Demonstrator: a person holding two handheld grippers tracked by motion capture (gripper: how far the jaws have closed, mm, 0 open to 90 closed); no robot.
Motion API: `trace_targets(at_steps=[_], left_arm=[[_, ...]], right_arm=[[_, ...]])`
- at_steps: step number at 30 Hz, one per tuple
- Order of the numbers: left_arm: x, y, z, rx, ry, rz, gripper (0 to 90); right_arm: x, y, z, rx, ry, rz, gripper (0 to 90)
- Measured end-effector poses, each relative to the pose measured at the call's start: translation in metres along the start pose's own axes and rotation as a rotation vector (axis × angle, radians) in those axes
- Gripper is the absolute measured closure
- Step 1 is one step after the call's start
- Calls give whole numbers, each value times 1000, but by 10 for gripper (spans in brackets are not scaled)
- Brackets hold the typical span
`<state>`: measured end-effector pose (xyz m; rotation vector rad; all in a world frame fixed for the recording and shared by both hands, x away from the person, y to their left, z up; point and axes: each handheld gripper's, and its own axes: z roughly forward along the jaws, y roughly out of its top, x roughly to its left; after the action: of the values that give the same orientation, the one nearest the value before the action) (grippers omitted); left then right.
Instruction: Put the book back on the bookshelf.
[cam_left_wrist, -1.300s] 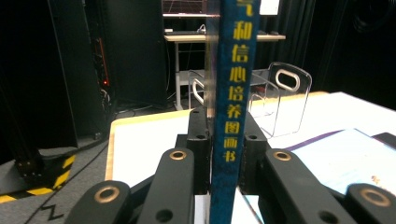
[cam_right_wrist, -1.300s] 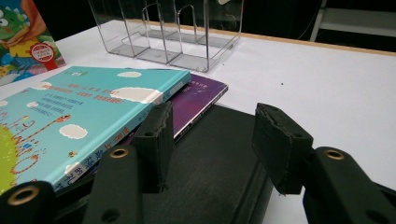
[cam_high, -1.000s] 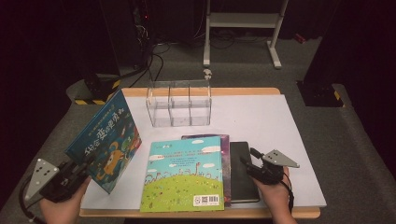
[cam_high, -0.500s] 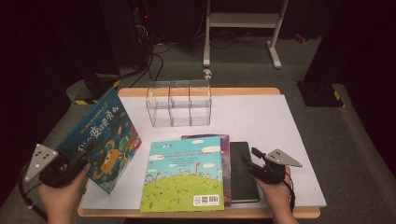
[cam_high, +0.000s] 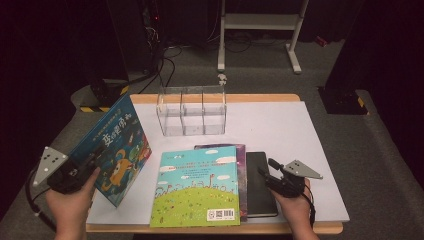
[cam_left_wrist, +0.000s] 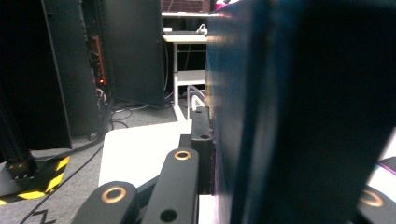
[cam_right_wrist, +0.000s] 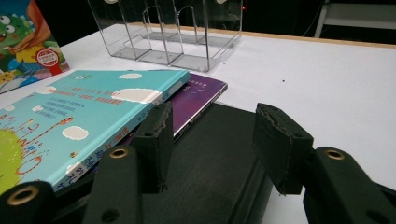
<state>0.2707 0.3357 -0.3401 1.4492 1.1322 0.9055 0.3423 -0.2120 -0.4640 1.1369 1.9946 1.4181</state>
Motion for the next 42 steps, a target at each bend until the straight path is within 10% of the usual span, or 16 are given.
trace_targets(at_steps=[11,25,42], left_arm=[[-11,38,23,33,-3,58,828],[-34,66,94,-7,-77,-38,828],[-43,58,193,-59,60,1,828]], right_arm=[[-1,1,-2,-11,3,3,479],[-2,1,-3,-15,8,6,480],[-5,2,-5,-26,16,17,484]])
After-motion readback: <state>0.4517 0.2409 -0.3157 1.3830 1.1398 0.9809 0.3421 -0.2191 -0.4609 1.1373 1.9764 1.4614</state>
